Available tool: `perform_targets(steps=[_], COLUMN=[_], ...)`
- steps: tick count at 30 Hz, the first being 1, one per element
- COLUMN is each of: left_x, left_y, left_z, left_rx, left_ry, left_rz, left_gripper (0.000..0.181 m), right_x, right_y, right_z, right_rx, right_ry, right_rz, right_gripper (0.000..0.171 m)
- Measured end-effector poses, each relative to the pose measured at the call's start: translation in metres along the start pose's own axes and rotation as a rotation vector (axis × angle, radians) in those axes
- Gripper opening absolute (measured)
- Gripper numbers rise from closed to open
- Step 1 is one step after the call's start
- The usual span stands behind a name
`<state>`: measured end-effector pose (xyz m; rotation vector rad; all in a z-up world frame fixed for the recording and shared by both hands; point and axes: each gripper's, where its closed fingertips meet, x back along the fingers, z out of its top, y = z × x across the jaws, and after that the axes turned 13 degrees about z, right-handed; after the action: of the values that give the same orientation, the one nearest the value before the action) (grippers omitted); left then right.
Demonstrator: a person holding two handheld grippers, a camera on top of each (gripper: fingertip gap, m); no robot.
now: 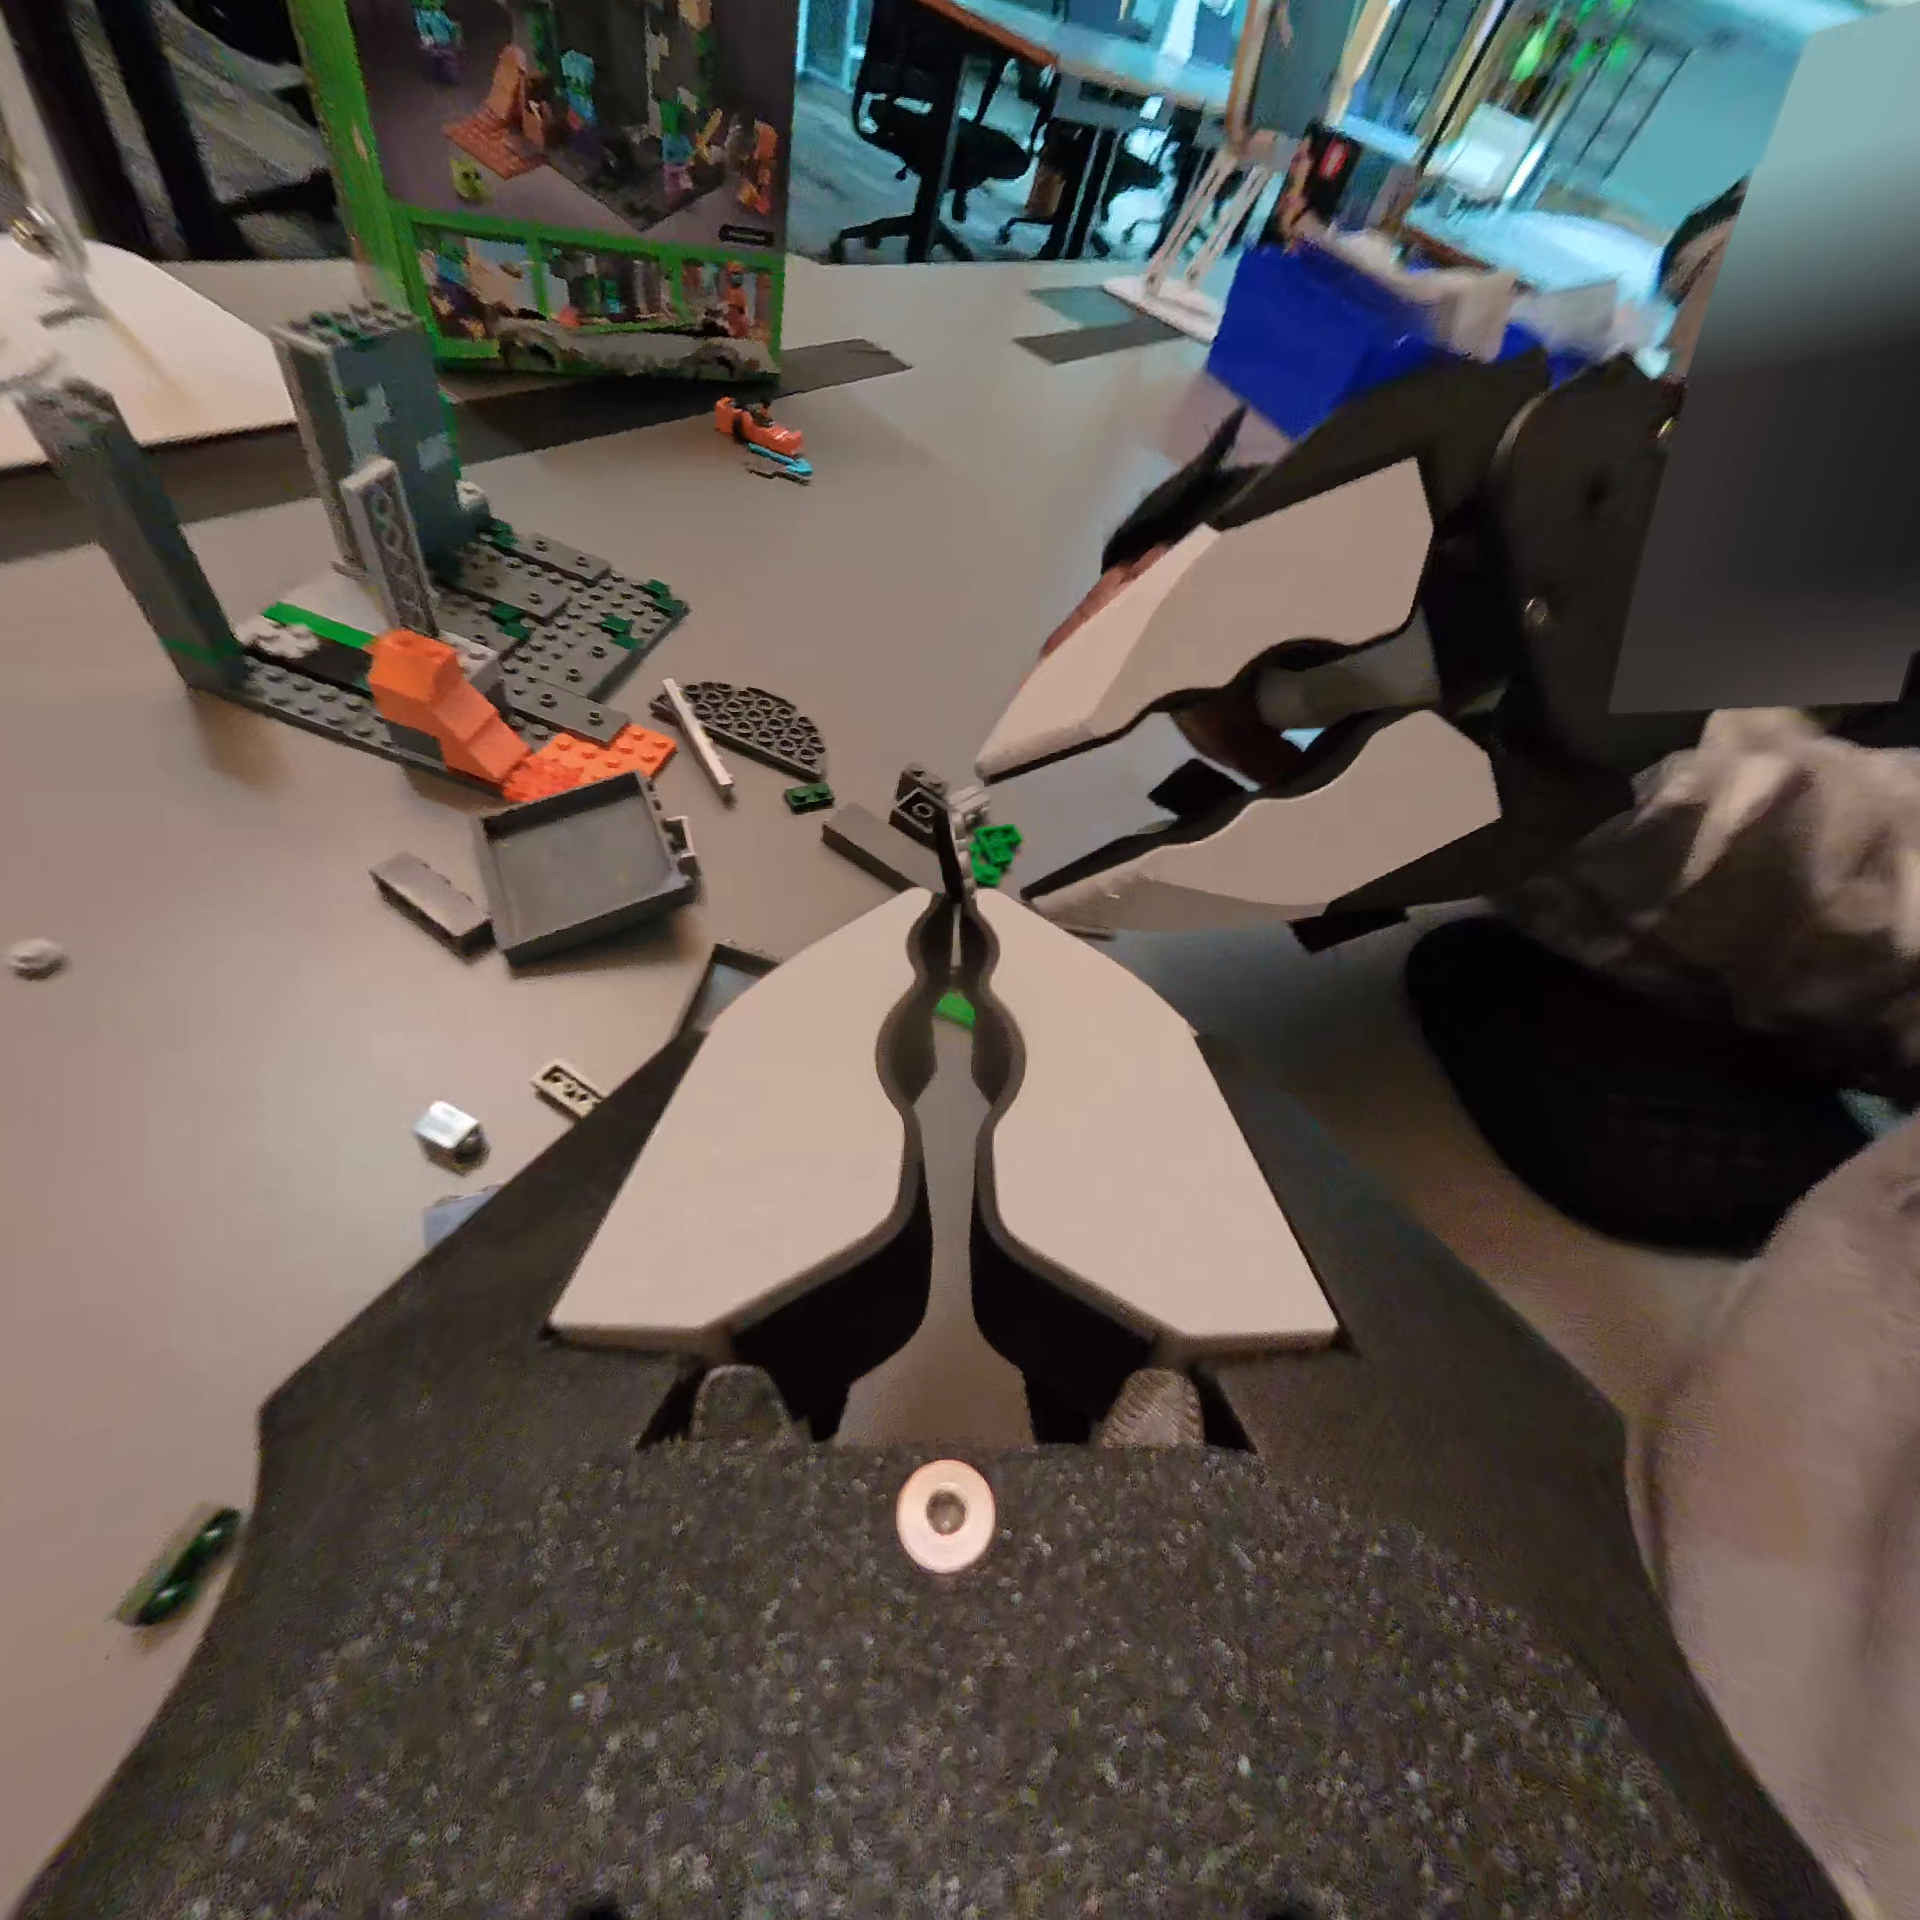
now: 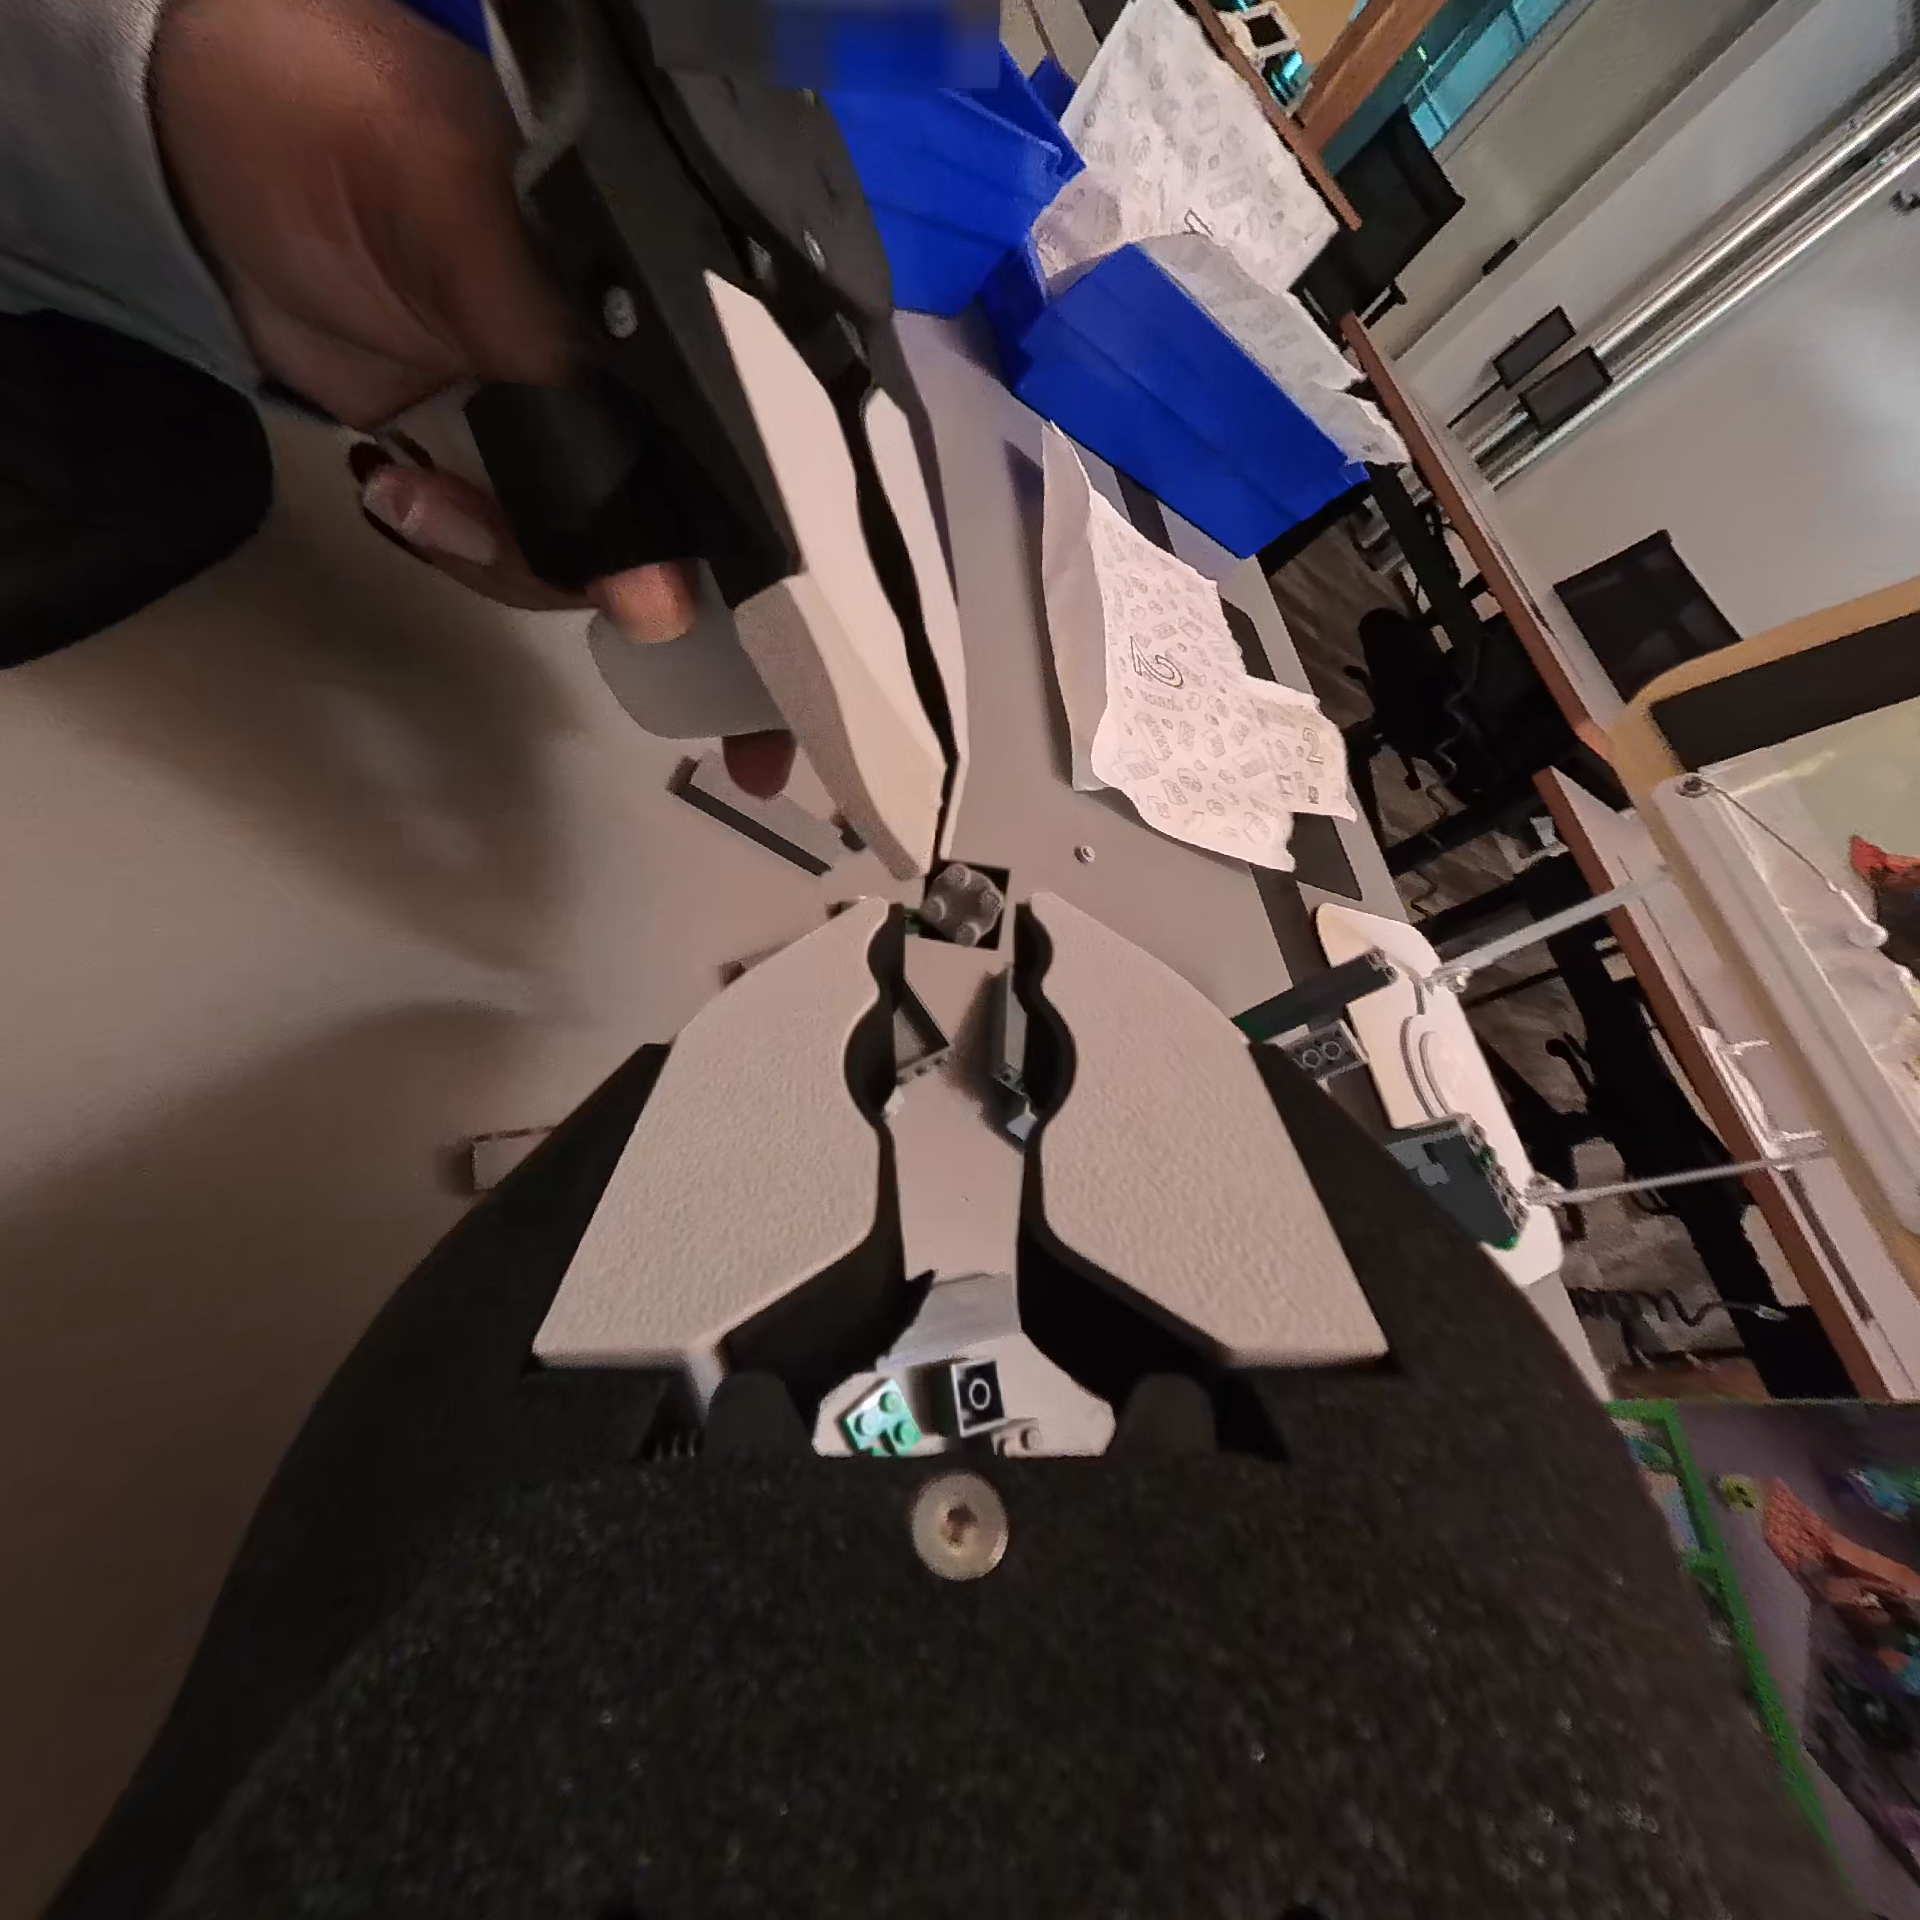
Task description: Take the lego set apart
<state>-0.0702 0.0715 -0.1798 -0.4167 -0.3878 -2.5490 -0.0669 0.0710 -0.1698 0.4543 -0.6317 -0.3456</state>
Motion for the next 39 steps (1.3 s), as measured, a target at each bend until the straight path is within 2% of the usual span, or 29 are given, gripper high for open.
perform_targets(steps=[4,13,14,15,19,22,26,33,39], left_x=[-0.002,-0.005,-0.006,-0.006,-0.006,-0.004,-0.003,-0.003,-0.008], left_y=[0.004,-0.001,-0.002,-0.004,-0.004,-0.007,-0.011,-0.034,-0.05], left_z=[-0.002,-0.007,-0.007,-0.007,-0.009,-0.007,-0.006,-0.014,-0.033], left_rx=[-0.101,-0.129,-0.133,-0.143,-0.14,-0.151,-0.197,-0.237,-0.274], left_ry=[-0.009,-0.044,-0.044,-0.047,-0.056,-0.045,-0.037,-0.07,-0.159], left_rz=[0.054,0.115,0.125,0.14,0.139,0.155,0.184,0.262,0.286], left_gripper=[0.002,0.002,0.002,0.001,0.0,0.0,0.0,0.0,0.003], right_x=[-0.004,-0.011,-0.011,-0.011,-0.01,-0.009,-0.01,-0.009,-0.011], right_y=[-0.001,-0.001,-0.001,-0.002,0.005,0.008,0.005,0.003,0.004], right_z=[-0.004,-0.013,-0.013,-0.013,-0.012,-0.017,-0.02,-0.043,-0.057], right_rx=[0.008,0.044,0.052,0.063,0.091,0.029,-0.138,-0.208,-0.225], right_ry=[-0.03,-0.101,-0.107,-0.104,-0.11,-0.102,-0.026,-0.089,-0.142], right_rz=[-0.006,-0.034,-0.035,-0.04,-0.103,-0.092,-0.019,0.025,0.017], right_gripper=[0.021,0.014,0.011,0.0,0.0,0.0,0.017,0.016,0.015])
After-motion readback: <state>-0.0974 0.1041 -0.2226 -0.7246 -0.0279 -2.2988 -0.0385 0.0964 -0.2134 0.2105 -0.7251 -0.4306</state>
